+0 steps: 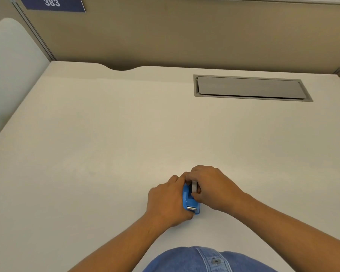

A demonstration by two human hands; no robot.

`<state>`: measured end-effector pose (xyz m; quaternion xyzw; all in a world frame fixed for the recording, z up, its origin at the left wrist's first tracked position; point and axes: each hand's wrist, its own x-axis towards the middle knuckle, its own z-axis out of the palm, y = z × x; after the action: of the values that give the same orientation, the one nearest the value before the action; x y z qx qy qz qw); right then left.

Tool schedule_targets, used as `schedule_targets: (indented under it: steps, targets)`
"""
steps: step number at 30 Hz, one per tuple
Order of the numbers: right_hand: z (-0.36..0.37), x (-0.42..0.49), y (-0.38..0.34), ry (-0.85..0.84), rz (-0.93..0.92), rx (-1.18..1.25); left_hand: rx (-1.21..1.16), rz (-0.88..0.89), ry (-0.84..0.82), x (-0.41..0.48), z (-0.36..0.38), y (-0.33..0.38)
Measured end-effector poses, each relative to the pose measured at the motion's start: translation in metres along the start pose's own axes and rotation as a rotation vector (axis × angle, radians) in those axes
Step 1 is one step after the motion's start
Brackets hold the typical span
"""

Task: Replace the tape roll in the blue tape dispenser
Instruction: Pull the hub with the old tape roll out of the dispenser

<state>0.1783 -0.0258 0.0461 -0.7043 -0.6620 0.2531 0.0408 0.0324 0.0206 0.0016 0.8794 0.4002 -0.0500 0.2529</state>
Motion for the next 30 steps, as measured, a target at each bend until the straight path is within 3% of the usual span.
schedule_targets:
  steps: [12, 20, 25, 30]
  targets:
    - [-0.015, -0.001, -0.009, 0.038, 0.028, 0.044, 0.078, -0.039, 0.008, 0.010, -0.006, 0.007]
    - [-0.021, -0.012, -0.006, 0.107, 0.045, 0.124, -0.012, -0.053, -0.098, 0.004, -0.010, 0.010]
    - [-0.029, -0.029, 0.001, 0.146, 0.048, 0.186, -0.261, -0.052, -0.146, -0.012, -0.029, 0.009]
    - [-0.036, -0.053, -0.003, 0.120, -0.030, 0.264, -0.883, -0.125, -0.098, -0.040, -0.040, 0.020]
